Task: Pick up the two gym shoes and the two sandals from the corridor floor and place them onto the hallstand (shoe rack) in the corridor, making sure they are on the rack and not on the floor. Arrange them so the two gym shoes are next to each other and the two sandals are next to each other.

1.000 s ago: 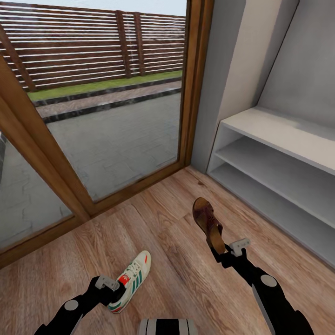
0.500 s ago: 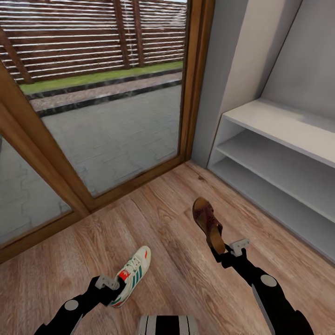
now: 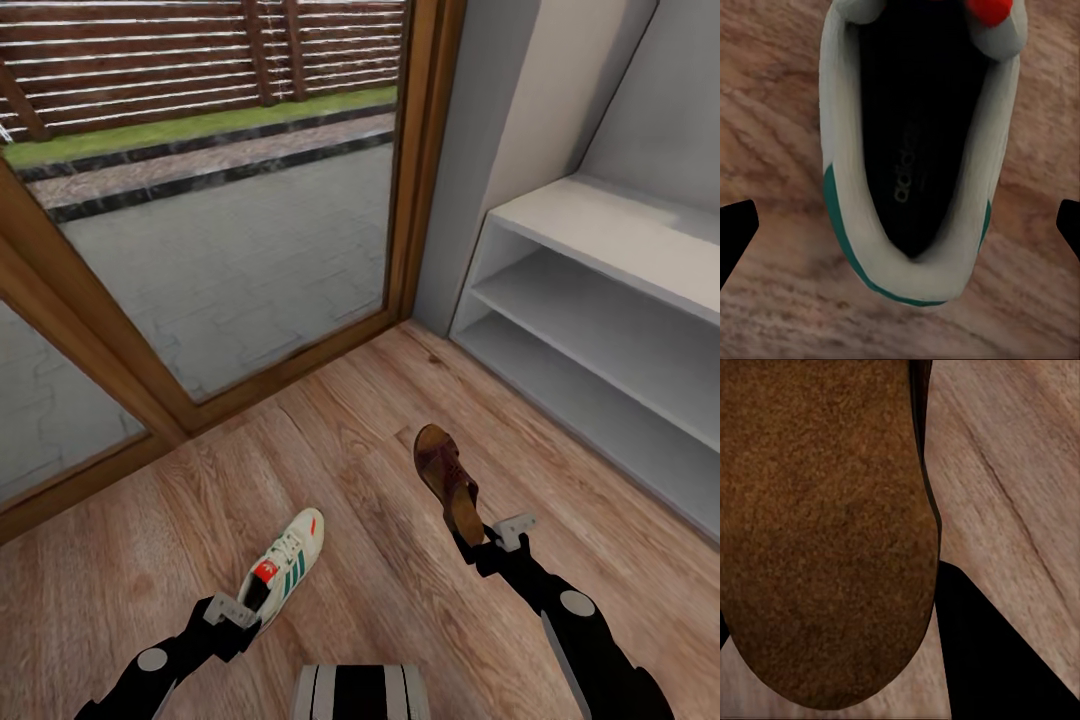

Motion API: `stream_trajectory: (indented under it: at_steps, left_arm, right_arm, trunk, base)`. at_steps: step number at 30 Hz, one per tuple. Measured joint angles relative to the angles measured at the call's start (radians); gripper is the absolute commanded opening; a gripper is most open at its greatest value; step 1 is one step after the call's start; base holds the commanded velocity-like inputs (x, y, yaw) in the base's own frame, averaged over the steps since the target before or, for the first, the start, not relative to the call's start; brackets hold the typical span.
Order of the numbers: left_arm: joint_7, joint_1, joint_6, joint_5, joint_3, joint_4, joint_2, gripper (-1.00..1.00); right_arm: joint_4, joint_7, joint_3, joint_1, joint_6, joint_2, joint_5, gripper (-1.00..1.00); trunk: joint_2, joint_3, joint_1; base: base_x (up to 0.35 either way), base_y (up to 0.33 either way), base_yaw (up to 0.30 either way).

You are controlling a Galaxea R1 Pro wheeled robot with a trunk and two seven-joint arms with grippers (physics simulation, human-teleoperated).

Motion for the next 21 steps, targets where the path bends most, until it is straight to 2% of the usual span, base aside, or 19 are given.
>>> stream_trajectory:
  at_steps: [21]
  left_arm:
    - [0.033, -0.007, 0.000, 0.000, -0.002, -0.002, 0.000, 1.00]
  right_arm:
    - [-0.002, 0.000, 0.000, 0.000, 0.000, 0.000, -0.001, -1.00]
  trunk:
    - [0.000, -0.007, 0.000]
  base:
    - [0.010, 0.000, 0.000]
